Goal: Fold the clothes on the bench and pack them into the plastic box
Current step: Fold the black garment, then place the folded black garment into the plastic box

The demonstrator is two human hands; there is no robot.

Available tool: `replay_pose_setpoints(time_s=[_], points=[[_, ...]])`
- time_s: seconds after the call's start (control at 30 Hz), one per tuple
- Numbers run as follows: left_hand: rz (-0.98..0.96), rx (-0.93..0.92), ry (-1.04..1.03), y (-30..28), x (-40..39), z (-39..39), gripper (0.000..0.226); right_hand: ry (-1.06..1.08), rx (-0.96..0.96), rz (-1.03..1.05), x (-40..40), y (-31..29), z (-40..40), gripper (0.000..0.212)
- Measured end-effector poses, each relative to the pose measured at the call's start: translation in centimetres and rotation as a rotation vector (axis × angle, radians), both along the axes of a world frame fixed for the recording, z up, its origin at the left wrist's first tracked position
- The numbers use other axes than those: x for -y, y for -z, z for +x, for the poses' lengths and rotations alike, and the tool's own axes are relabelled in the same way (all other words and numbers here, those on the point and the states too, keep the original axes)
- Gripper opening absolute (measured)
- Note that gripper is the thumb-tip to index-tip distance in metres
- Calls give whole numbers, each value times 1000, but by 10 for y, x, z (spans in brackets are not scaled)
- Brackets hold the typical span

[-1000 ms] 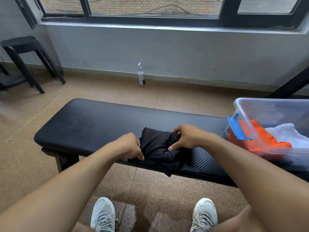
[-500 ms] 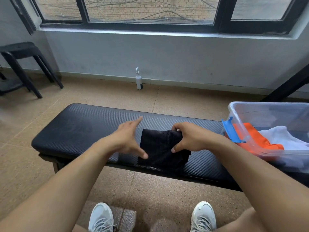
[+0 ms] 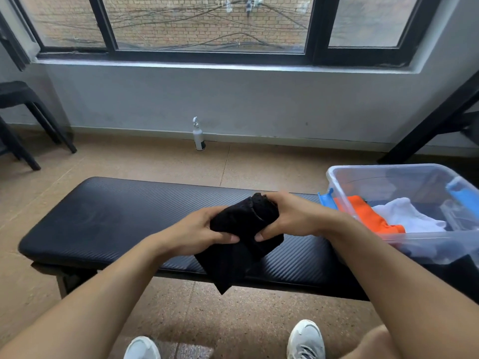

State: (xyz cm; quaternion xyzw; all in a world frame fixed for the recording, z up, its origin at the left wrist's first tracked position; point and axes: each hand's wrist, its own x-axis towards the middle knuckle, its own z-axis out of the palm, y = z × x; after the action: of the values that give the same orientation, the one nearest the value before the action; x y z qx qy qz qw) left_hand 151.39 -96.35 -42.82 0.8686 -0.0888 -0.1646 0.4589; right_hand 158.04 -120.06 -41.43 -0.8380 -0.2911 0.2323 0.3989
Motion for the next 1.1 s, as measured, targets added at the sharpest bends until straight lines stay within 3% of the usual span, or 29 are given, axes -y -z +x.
replay_pose_setpoints(time_s=[0.27, 0.43, 0.57, 0.7, 0.93, 1.03, 1.1], points=[[-210, -53, 4, -24, 6, -9, 33, 62, -31, 160, 7, -25, -9, 30], [-286, 72, -69, -21, 37, 5, 47, 235, 210, 256, 31, -41, -12, 25], [-384, 225, -132, -23, 66, 25, 73, 453, 449, 287, 62, -60, -8, 24], [-333, 276, -105, -28, 111, 42, 86, 679, 509, 321, 110, -76, -5, 22], [-76, 439, 7, -18, 175, 52, 87, 817, 653, 223, 183, -114, -21, 24], [-22, 464, 14, -13, 186, 67, 93, 792, 692, -34, 202, -120, -16, 23], [15, 471, 19, -11, 196, 76, 96, 741, 603, -201, 214, -121, -12, 24]])
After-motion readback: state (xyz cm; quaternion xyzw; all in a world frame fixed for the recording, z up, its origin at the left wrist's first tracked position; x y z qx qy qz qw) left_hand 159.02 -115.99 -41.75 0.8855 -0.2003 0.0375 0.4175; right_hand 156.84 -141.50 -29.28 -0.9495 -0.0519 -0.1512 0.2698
